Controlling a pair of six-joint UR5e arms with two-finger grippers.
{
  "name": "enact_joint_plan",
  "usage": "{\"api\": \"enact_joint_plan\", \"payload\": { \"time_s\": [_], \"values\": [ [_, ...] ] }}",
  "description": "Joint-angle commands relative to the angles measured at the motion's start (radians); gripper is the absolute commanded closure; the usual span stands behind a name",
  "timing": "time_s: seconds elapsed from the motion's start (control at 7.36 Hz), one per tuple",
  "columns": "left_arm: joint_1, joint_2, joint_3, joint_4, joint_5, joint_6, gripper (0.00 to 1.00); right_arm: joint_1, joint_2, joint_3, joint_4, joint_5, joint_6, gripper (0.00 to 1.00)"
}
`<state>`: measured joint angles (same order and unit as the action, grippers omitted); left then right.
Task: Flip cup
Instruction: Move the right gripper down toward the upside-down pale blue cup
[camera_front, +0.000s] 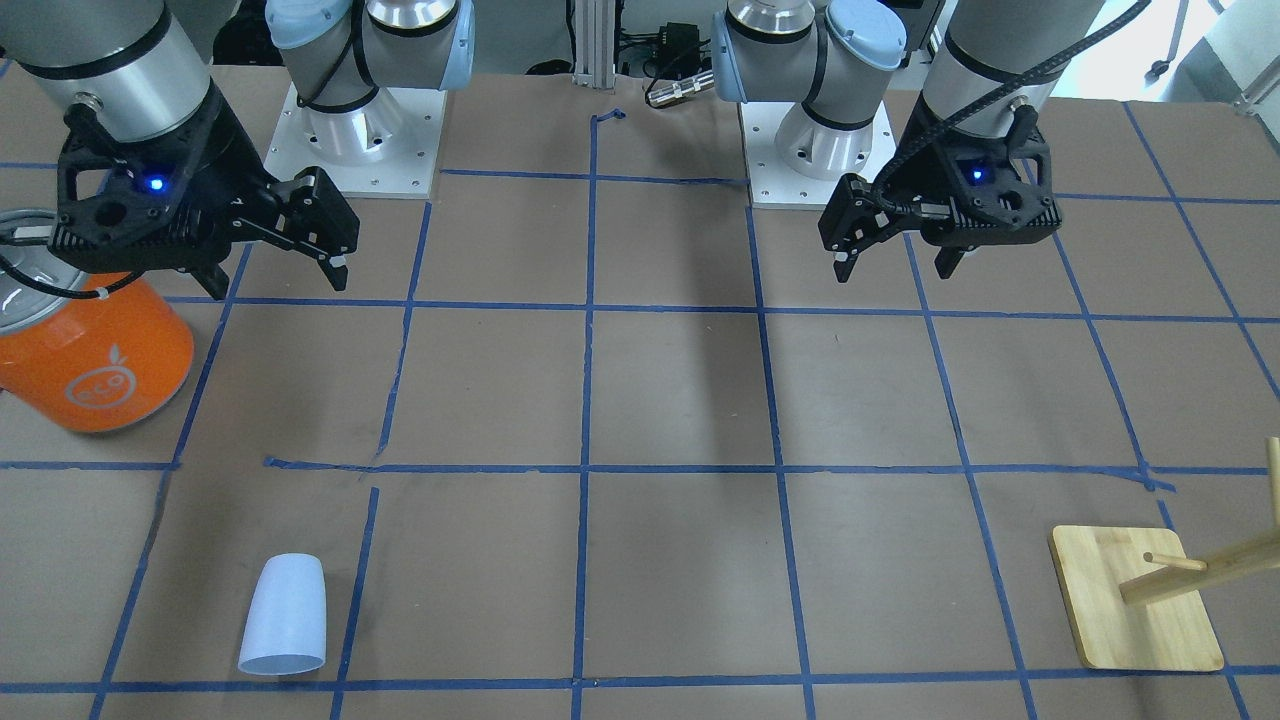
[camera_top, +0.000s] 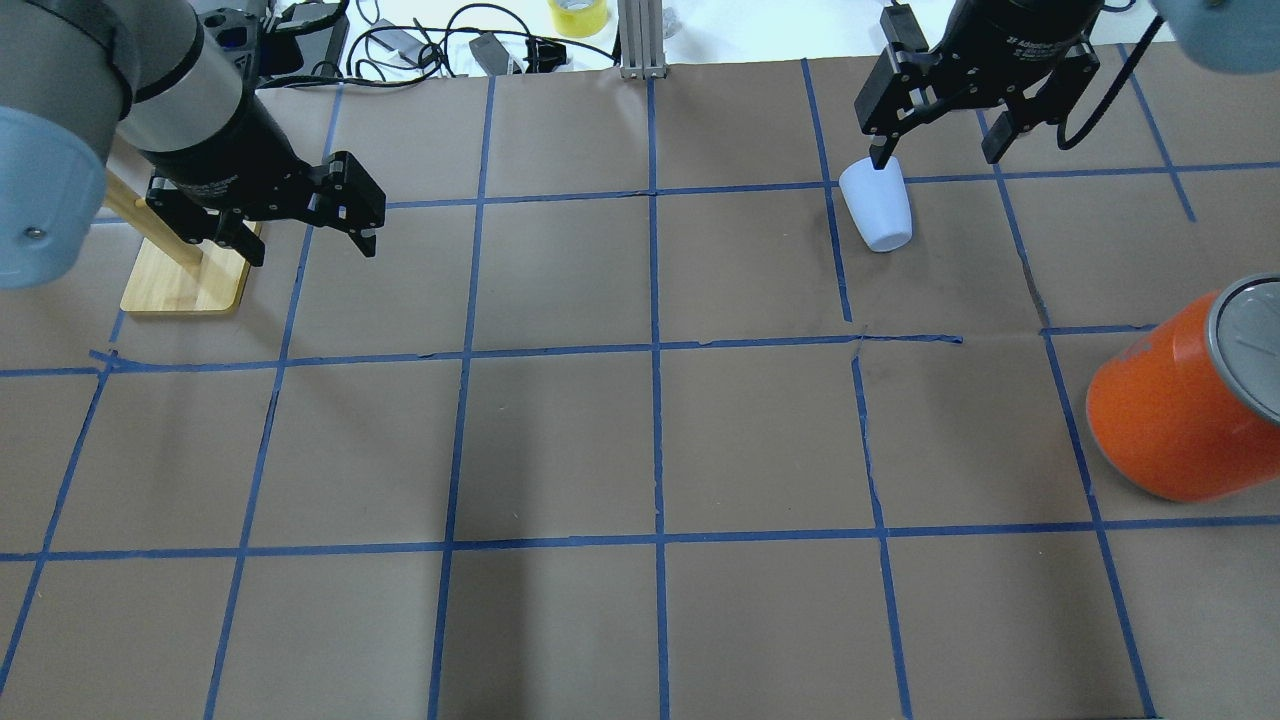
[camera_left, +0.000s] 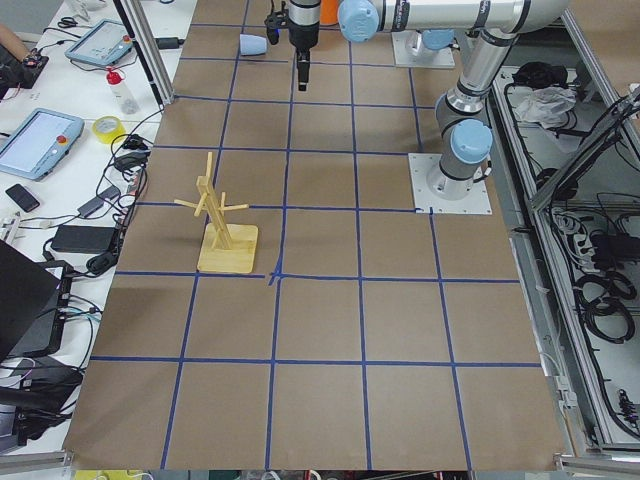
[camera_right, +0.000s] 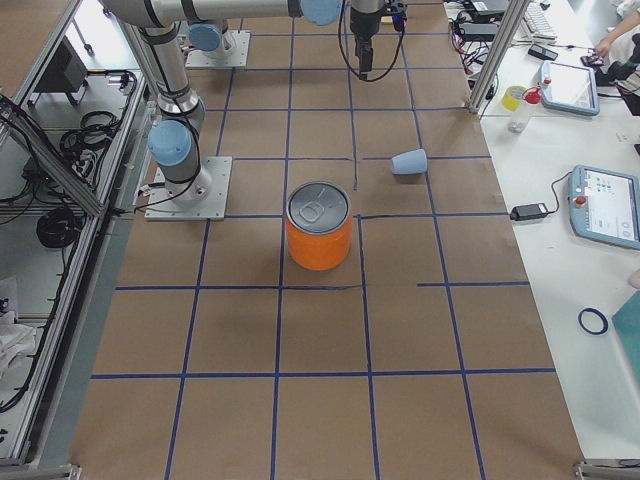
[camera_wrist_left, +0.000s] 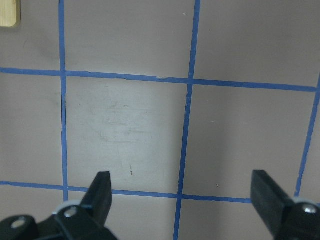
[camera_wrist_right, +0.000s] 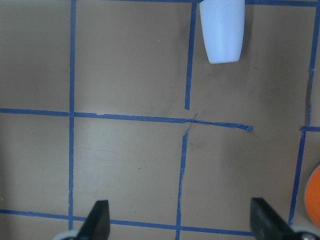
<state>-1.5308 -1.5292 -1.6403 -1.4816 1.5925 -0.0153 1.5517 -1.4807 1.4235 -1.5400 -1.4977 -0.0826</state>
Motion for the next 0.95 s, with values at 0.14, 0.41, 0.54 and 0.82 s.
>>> {"api": "enact_joint_plan", "payload": {
  "time_s": [0.14,0.41,0.54,0.82],
  "values": [
    [0.000,0.004,-0.001,-0.002,0.009,0.006,0.00,-0.009,0.037,0.002,-0.005,-0.027,0.000,0.00],
    [0.000,0.007,0.000,-0.002,0.006,0.006,0.00,-0.027,0.098,0.000,-0.072,-0.024,0.015,0.00],
    [0.001,0.006,0.000,-0.002,0.007,0.006,0.00,-0.041,0.167,-0.003,-0.201,-0.024,0.017,0.00],
    [0.001,0.006,-0.010,-0.002,0.007,0.006,0.00,-0.068,0.363,-0.015,-0.465,-0.027,0.017,0.00]
  ]
}}
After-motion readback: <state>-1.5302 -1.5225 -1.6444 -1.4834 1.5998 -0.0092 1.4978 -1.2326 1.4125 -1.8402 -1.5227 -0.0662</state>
